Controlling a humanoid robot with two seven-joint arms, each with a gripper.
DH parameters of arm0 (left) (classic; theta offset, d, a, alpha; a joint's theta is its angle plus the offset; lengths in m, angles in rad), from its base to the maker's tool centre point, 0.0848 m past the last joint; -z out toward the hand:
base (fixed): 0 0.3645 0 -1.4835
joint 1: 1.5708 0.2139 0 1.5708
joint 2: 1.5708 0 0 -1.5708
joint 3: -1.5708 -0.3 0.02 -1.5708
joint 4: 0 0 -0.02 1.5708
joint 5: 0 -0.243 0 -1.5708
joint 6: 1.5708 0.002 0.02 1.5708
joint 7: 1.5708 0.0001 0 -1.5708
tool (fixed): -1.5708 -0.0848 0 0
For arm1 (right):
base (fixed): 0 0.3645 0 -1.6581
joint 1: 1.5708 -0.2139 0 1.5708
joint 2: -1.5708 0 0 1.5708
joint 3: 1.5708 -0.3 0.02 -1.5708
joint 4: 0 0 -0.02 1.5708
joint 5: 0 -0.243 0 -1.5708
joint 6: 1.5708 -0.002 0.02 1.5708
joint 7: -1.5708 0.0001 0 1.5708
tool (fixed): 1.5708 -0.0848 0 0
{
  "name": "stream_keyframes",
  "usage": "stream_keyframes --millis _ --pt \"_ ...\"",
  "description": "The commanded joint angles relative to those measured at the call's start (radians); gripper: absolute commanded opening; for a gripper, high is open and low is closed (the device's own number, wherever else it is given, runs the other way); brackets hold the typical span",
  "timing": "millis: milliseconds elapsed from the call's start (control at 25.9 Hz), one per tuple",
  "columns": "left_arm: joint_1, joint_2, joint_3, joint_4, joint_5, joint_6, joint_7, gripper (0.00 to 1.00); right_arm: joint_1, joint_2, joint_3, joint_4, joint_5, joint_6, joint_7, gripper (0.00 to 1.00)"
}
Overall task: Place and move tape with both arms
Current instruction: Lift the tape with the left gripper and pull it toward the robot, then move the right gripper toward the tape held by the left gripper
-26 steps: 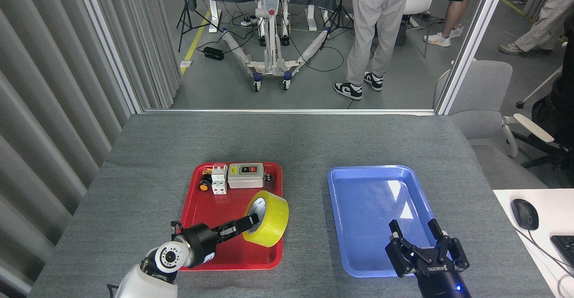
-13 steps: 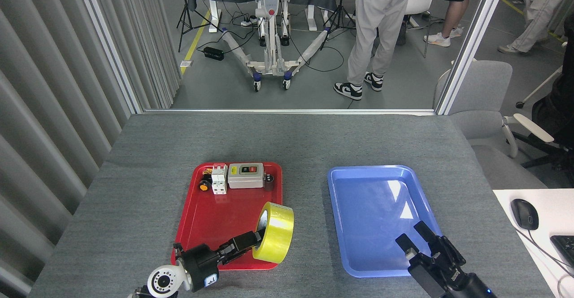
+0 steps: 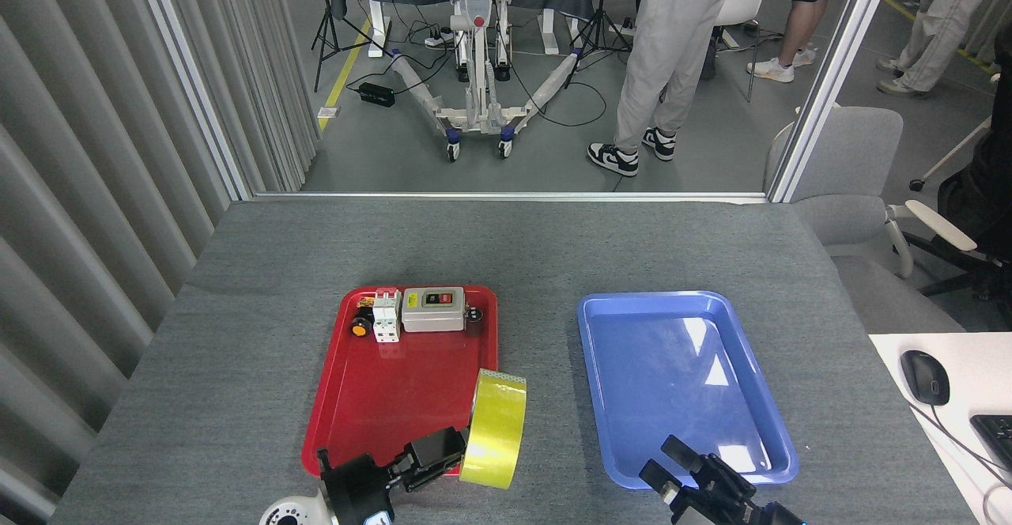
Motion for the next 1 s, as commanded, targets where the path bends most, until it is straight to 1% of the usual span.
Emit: stream_keyframes --millis 0,39,77,116,193,271,348,425,502,618,773,966 --pt "0.085 -0.007 -0.051 -0.059 0.015 -0.058 -0.003 0.0 -0.01 0.032 0.012 -0.031 0.081 0.0 0.052 1.0" --pt "0.105 -0.007 -0.066 -0.073 0.016 -0.074 -0.002 0.0 -0.016 0.04 0.012 -0.048 0.133 0.0 0.06 1.0" --pt "0.121 -0.007 -0.077 -0.084 0.016 -0.08 -0.002 0.0 -0.024 0.039 0.012 -0.064 0.17 0.0 0.06 1.0" --pt "0.128 -0.007 -0.081 -0.092 0.016 -0.08 -0.002 0.0 -0.03 0.029 0.014 -0.083 0.189 0.0 0.06 1.0" --pt "0.128 -0.01 -0.084 -0.093 0.016 -0.078 0.001 0.0 -0.022 0.006 0.015 -0.129 0.193 0.0 0.06 1.0" --pt "0.127 -0.024 -0.084 -0.093 0.013 -0.075 0.003 0.0 -0.013 -0.047 0.014 -0.161 0.192 0.0 0.059 1.0" --pt "0.122 -0.035 -0.083 -0.093 0.007 -0.072 0.003 0.0 0.004 -0.095 -0.001 -0.161 0.186 0.0 0.054 1.0" --pt "0.119 -0.035 -0.083 -0.093 0.006 -0.071 0.003 0.0 0.016 -0.123 -0.011 -0.152 0.186 0.0 0.049 1.0" --pt "0.116 -0.036 -0.083 -0.092 -0.001 -0.065 0.006 0.0 0.018 -0.126 -0.011 -0.146 0.186 0.0 0.046 1.0" --pt "0.11 -0.035 -0.081 -0.089 -0.013 -0.014 0.007 0.0 0.019 -0.123 0.002 -0.152 0.186 0.0 0.043 1.0" --pt "0.105 -0.032 -0.078 -0.092 -0.016 -0.009 0.007 0.0 0.061 -0.121 0.015 -0.163 0.19 0.0 0.032 0.99" --pt "0.101 -0.024 -0.078 -0.092 -0.016 -0.011 0.007 0.0 0.036 -0.113 0.026 -0.161 0.202 0.0 0.032 0.99"
